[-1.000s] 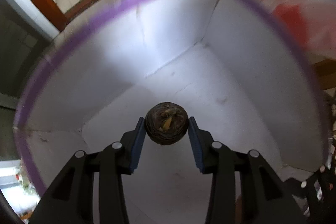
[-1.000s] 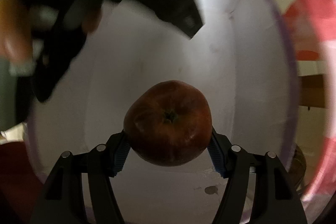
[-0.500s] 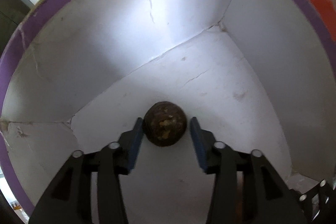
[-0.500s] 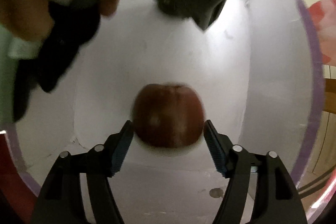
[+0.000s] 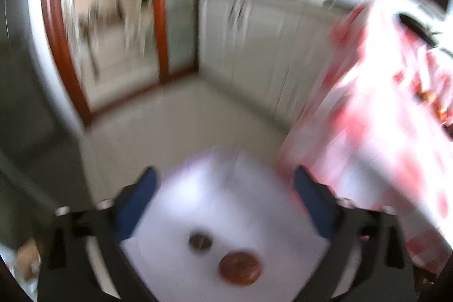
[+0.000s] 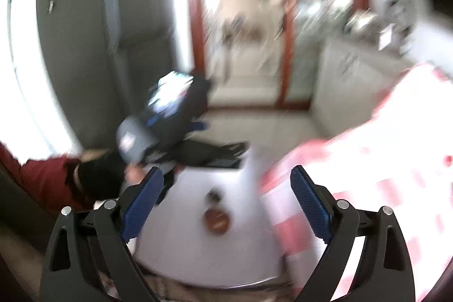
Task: Organize fruits
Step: 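Return to the table and grasp the dark red pomegranate with the right tool, then grasp another dark round fruit with the left tool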
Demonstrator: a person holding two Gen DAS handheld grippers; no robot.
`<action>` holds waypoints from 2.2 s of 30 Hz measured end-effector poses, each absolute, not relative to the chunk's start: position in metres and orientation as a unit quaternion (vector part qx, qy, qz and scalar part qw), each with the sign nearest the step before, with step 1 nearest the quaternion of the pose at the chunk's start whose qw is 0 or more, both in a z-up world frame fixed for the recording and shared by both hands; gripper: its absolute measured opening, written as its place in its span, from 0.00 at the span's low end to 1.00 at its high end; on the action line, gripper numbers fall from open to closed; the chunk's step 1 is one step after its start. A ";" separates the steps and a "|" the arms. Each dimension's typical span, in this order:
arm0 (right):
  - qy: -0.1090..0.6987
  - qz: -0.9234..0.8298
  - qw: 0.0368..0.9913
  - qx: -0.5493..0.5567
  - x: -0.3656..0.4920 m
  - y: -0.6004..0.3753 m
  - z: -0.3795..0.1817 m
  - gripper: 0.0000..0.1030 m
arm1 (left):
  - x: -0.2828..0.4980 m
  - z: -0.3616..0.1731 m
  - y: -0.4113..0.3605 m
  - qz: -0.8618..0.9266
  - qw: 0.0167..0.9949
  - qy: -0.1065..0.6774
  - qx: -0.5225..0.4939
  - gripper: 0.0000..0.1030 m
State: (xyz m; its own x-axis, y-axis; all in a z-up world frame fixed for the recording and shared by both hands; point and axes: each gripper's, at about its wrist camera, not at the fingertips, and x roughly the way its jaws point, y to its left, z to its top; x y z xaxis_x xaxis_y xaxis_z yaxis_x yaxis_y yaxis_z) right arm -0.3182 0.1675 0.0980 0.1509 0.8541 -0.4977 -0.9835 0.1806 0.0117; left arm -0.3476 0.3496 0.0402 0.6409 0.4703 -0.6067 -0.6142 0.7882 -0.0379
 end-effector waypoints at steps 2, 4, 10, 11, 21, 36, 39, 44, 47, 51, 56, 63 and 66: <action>0.163 0.569 0.798 -0.116 -0.297 0.120 0.120 0.86 | -0.330 0.075 0.315 0.287 0.923 0.246 -0.079 0.99; 0.145 0.511 0.844 -0.071 -0.272 0.075 0.129 0.86 | -0.299 0.102 0.280 0.240 0.942 0.228 -0.054 0.99; 0.218 0.292 0.931 0.017 -0.159 -0.055 0.117 0.86 | -0.181 0.112 0.183 0.087 0.957 0.266 -0.079 0.99; 0.226 0.251 0.941 0.028 -0.147 -0.072 0.111 0.86 | -0.162 0.108 0.165 0.078 0.956 0.271 -0.074 0.99; 0.319 0.069 0.922 0.208 0.001 -0.231 0.039 0.86 | 0.018 0.041 0.029 -0.058 0.926 0.342 -0.149 0.98; 0.403 -0.035 0.897 0.177 0.111 -0.161 0.018 0.78 | 0.021 0.022 0.057 -0.066 0.905 0.324 -0.270 0.98; 0.425 -0.064 0.889 0.159 0.122 -0.154 0.011 0.76 | 0.020 0.024 0.055 -0.065 0.908 0.323 -0.261 0.98; 0.436 -0.078 0.890 0.104 0.125 -0.148 0.010 0.59 | 0.020 0.023 0.056 -0.063 0.906 0.324 -0.263 0.98; 0.450 -0.046 0.884 0.116 0.120 -0.160 0.007 0.51 | 0.019 0.023 0.054 -0.066 0.909 0.324 -0.256 0.98; 0.432 -0.018 0.888 0.156 0.089 -0.198 0.006 0.51 | 0.017 0.027 0.043 -0.076 0.918 0.320 -0.220 0.98; 0.411 -0.016 0.897 0.163 0.039 -0.244 0.000 0.51 | 0.015 0.031 0.020 -0.091 0.930 0.318 -0.159 0.98; 0.387 -0.005 0.897 0.213 0.028 -0.267 0.002 0.51 | 0.043 0.028 -0.011 -0.074 0.926 0.347 -0.130 0.98; 0.385 -0.002 0.895 0.225 0.031 -0.270 0.002 0.51 | 0.068 0.024 -0.040 -0.065 0.923 0.371 -0.081 0.92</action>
State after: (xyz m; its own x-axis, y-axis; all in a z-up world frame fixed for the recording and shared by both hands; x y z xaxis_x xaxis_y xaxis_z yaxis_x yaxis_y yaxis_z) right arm 0.0309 -0.2696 0.0018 0.7030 0.1701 -0.6905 0.1771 0.8985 0.4016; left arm 0.0676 -0.0404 0.0244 0.7159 -0.1801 -0.6745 0.0594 0.9784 -0.1981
